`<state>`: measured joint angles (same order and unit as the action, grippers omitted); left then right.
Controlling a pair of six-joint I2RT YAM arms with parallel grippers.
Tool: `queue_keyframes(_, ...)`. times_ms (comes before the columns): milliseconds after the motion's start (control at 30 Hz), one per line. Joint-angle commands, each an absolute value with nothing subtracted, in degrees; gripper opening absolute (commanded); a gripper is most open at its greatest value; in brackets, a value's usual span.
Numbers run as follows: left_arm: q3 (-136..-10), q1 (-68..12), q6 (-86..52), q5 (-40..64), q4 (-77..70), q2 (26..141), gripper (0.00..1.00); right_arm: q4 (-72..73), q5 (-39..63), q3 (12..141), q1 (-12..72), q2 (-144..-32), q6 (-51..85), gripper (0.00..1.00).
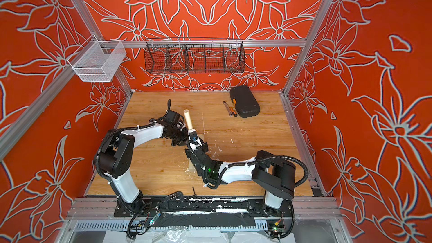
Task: Use a claw hammer to pull out a nail
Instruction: Remove the nail from the mounting plate.
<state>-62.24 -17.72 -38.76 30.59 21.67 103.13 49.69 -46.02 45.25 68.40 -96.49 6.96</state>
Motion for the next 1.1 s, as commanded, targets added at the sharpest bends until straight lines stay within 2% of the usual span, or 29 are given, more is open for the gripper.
queue_keyframes(0,-61.35,-17.73,-38.42,29.09,22.35,106.06,0.31,52.2,-45.68,47.14,67.45,-98.06,6.61,0.0)
queue_keyframes(367,-60.62,-17.75,-38.7,29.27,21.46,106.55,0.31,52.7,-44.47,48.06,65.9,-98.26,6.07,0.0)
queue_keyframes(600,-59.91,-17.75,-38.85,29.61,20.83,107.04,0.3,60.48,-44.71,40.52,66.46,-98.17,9.3,0.0)
queue_keyframes(767,-58.98,-17.75,-39.09,29.47,20.49,106.88,0.31,67.82,-46.16,35.0,68.58,-99.81,9.55,0.0)
queue_keyframes(1067,-57.86,-17.75,-39.64,29.75,19.43,106.9,0.31,72.2,-49.71,33.55,73.74,-103.79,6.89,0.0)
